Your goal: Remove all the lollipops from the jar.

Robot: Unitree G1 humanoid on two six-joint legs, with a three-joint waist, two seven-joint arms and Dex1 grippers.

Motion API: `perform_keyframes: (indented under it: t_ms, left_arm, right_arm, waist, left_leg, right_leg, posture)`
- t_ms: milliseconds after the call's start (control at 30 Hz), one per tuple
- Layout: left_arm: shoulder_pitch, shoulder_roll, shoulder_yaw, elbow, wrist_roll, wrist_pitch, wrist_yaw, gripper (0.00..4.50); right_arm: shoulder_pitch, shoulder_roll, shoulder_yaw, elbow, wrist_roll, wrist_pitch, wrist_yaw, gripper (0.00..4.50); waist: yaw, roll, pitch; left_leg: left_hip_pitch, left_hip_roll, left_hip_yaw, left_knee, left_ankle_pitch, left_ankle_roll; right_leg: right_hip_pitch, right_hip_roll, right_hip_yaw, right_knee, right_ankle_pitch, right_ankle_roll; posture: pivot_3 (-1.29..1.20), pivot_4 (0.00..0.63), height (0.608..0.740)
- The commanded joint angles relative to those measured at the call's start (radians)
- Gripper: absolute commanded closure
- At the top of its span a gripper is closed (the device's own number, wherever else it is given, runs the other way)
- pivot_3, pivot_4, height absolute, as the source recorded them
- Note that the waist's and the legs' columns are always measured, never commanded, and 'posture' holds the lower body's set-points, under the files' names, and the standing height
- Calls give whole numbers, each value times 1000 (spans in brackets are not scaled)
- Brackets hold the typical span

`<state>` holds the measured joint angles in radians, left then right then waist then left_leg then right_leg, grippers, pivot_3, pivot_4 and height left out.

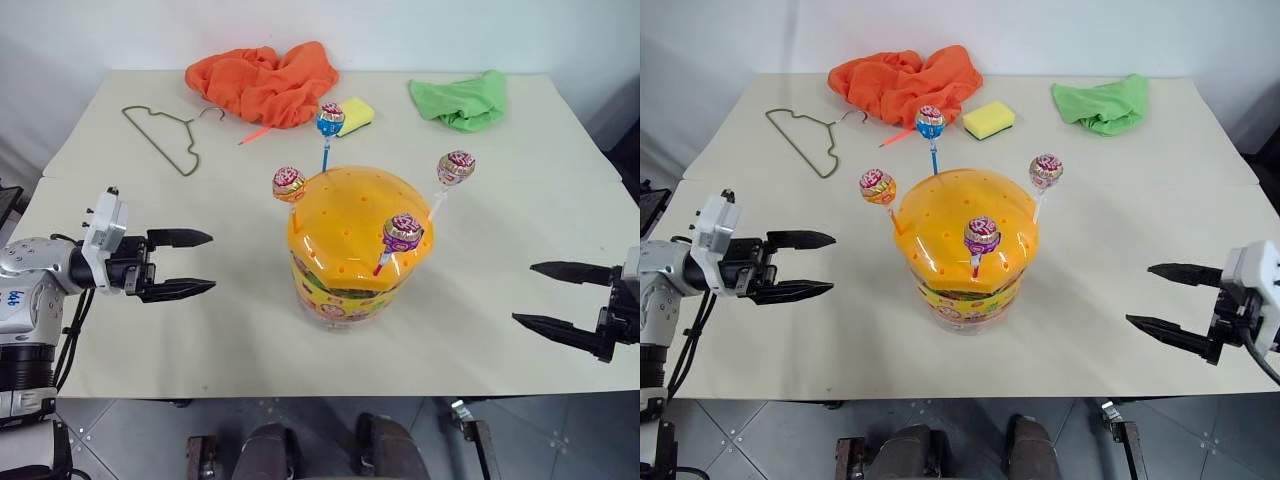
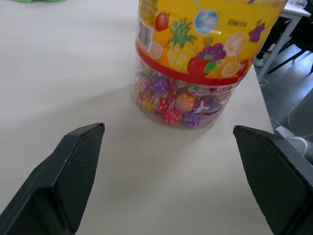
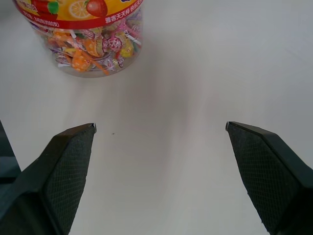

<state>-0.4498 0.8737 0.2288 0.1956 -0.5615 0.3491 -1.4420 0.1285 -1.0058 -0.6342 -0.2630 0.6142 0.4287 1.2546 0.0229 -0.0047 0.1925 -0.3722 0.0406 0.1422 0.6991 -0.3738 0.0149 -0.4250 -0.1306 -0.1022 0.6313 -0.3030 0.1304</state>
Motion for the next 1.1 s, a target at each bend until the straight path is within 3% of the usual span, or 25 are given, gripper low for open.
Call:
perform_keyframes:
  t_ms: [33,200,400,733,1100]
  left_arm:
    - [-3,13,40,-29,-22,9,26,0]
    - [-38,30,34,-42,-3,18,85,0]
    - [-115,-45,108,-124,31,-181,260,0]
    - [-390,-28,-38,-177,-69,59,196,0]
    - [-426,-24,-136,-329,-199,210,1,0]
  right_arm:
    - [-40,-20,6,-7,19,0,-3,44]
    - [-128,-2,76,8,8,-15,-23,44]
    - [-185,6,84,18,47,6,-30,44]
    - [-97,54,-23,-103,128,51,-92,44]
    - [17,99,-101,-175,140,41,-135,44]
  waist:
    - [0,0,0]
    - [1,0,0]
    - [2,-1,0]
    - [3,-2,0]
    - [2,-3,0]
  left_leg:
    - [0,0,0,0,0,0]
    - [0,0,0,1,0,0]
    - [-1,0,-1,2,0,0]
    - [-1,-1,-3,2,0,0]
    - [-1,-1,-3,3,0,0]
  right_leg:
    - [0,0,0,0,0,0]
    - [0,0,0,1,0,0]
    - [0,-1,-1,1,0,0]
    - [1,-1,-2,2,0,0]
    - [1,-1,-1,2,0,0]
  posture:
    - [0,150,740]
    - [0,150,740]
    - [0,150,740]
    - [0,150,740]
    - [0,150,740]
